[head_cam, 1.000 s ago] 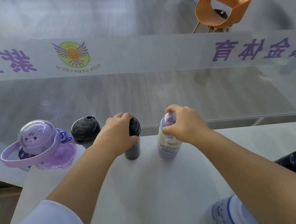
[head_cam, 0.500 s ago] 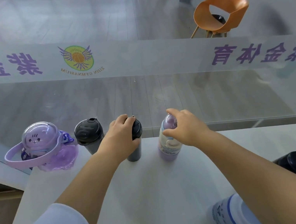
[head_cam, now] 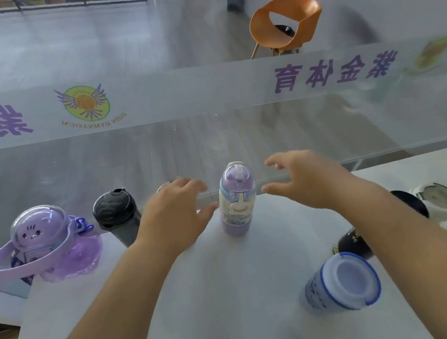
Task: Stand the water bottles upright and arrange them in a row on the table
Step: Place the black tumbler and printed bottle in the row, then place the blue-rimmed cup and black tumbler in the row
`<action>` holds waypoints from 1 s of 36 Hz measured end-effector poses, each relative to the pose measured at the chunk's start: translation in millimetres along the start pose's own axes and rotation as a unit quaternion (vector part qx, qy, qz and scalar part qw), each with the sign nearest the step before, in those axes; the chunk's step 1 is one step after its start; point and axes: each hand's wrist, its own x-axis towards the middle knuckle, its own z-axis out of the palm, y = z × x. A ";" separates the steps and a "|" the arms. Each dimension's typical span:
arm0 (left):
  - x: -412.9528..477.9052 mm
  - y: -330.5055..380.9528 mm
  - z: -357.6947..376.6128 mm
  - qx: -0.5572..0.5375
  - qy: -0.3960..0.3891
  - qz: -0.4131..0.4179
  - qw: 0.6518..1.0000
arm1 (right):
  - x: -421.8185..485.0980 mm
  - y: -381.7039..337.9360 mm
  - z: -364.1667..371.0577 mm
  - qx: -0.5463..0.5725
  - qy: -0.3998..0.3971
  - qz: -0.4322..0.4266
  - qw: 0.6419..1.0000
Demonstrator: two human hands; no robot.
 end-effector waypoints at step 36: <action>-69.7 213.2 105.8 0.016 -0.261 0.037 0.964 | -109.0 206.4 6.6 -0.019 0.010 -0.010 1.000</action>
